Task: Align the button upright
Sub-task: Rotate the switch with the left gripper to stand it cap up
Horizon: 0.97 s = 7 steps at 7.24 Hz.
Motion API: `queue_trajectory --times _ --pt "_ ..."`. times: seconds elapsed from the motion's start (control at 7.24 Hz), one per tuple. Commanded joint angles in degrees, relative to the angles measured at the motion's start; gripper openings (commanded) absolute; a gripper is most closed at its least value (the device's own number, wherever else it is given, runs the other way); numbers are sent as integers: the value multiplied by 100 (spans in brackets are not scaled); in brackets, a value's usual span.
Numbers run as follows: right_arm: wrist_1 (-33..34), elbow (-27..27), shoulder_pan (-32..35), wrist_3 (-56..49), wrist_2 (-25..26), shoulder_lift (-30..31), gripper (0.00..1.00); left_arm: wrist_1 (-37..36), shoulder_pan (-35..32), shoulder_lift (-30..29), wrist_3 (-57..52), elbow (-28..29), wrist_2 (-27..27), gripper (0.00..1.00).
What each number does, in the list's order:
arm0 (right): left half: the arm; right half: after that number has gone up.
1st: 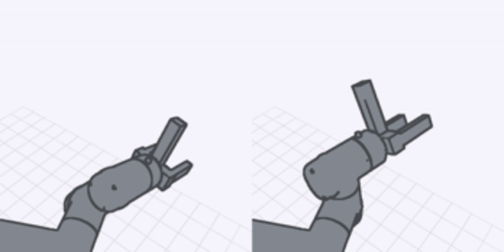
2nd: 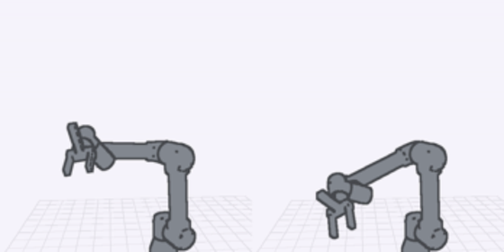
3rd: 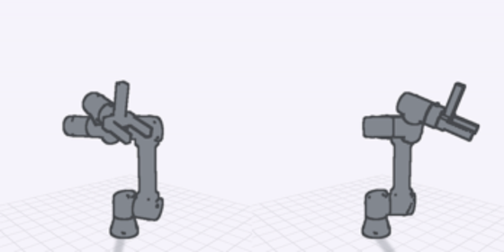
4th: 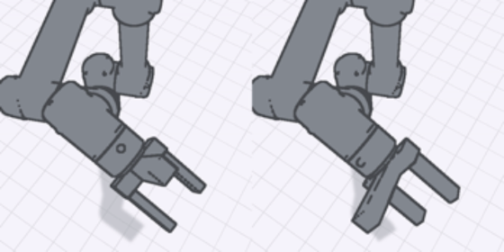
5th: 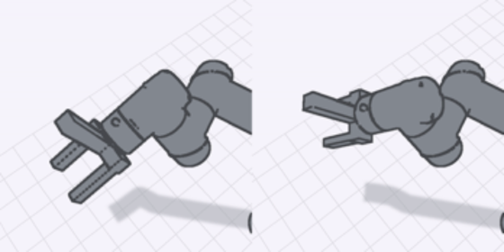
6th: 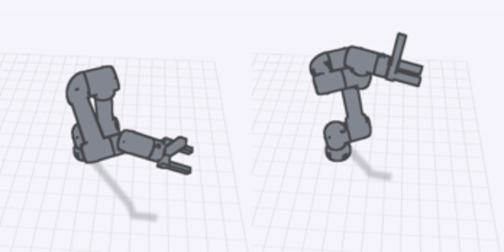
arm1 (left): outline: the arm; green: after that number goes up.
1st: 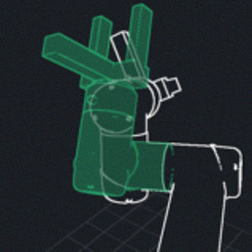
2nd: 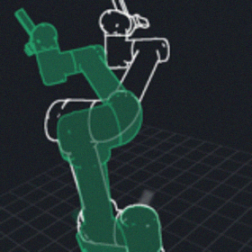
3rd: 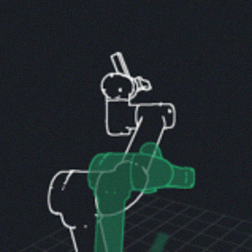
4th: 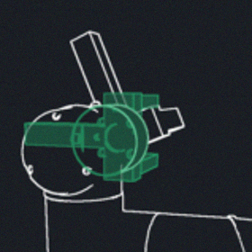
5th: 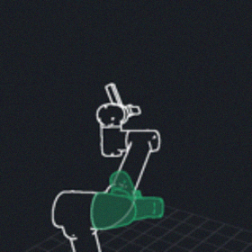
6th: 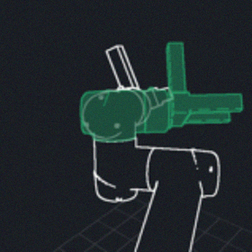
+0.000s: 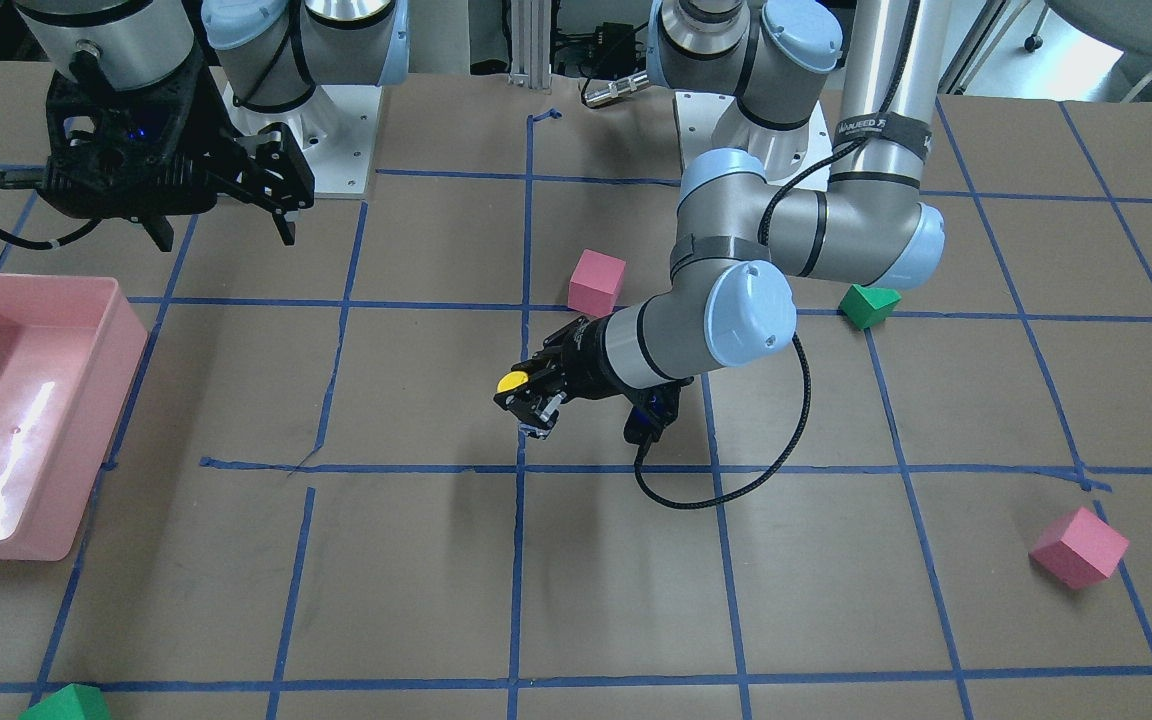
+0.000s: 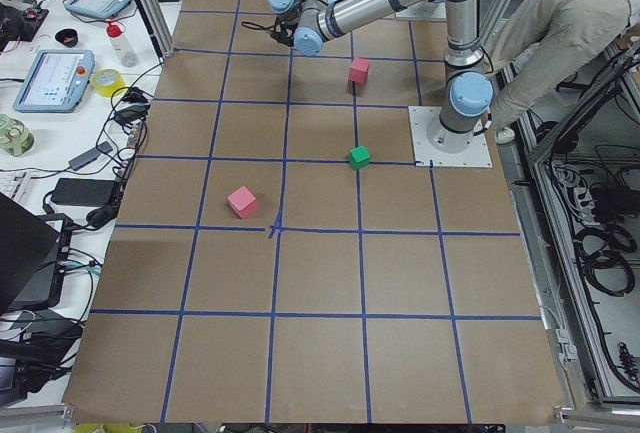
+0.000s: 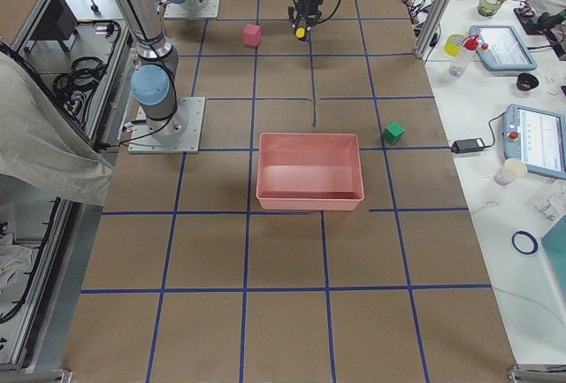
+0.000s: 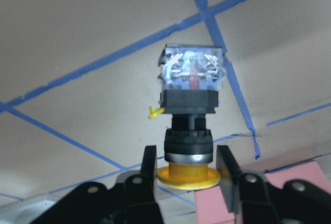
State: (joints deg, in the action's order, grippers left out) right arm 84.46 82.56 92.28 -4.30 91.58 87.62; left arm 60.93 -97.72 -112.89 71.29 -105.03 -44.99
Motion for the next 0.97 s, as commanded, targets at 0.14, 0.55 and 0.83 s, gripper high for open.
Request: queue_trajectory --times 0.14,0.55,0.83 --pt "0 137 0 0 0 35 100 7 148 -302 25 -210 1017 0" --pt "0 138 0 0 0 35 100 16 305 -558 86 -255 1009 0" --pt "0 138 0 0 0 35 100 207 420 -628 130 -273 1018 0"
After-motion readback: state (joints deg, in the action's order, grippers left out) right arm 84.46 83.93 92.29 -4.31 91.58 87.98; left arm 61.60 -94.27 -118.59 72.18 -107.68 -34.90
